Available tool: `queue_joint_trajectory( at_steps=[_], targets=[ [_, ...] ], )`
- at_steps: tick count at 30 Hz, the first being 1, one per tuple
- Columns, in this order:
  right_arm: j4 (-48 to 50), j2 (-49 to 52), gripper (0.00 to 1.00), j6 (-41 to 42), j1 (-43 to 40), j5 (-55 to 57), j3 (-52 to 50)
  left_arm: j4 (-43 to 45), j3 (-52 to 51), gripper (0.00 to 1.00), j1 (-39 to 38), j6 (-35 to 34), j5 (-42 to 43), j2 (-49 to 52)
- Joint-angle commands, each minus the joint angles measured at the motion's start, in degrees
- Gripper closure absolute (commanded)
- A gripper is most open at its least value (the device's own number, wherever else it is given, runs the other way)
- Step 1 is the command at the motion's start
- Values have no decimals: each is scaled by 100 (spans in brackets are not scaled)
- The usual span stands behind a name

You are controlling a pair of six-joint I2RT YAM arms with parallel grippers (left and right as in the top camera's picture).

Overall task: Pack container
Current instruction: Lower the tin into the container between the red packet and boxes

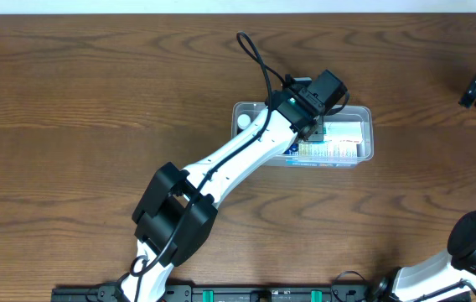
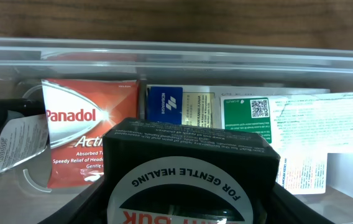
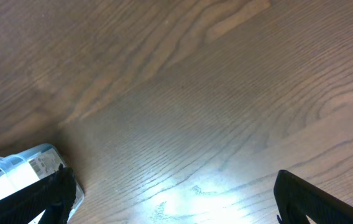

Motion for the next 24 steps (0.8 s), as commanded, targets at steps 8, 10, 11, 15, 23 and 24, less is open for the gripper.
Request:
queue_joint_trajectory(
  at_steps=[8, 10, 11, 15, 23, 24],
  targets=[
    [-2, -90, 1, 68, -17, -15, 72, 13, 2, 49, 20, -400, -407, 24],
    [-2, -90, 1, 68, -17, -15, 72, 13, 2, 49, 20, -400, -404, 24],
    [-2, -90, 1, 68, -17, -15, 72, 11, 2, 49, 20, -400, -404, 24],
    [-2, -90, 1, 68, -17, -15, 72, 13, 0, 49, 20, -413, -404, 31],
    [-2, -90, 1, 70, -17, -15, 72, 13, -33, 48, 20, -507, -385, 160],
    [-2, -90, 1, 68, -17, -15, 72, 13, -42, 48, 20, -507, -385, 197]
  ],
)
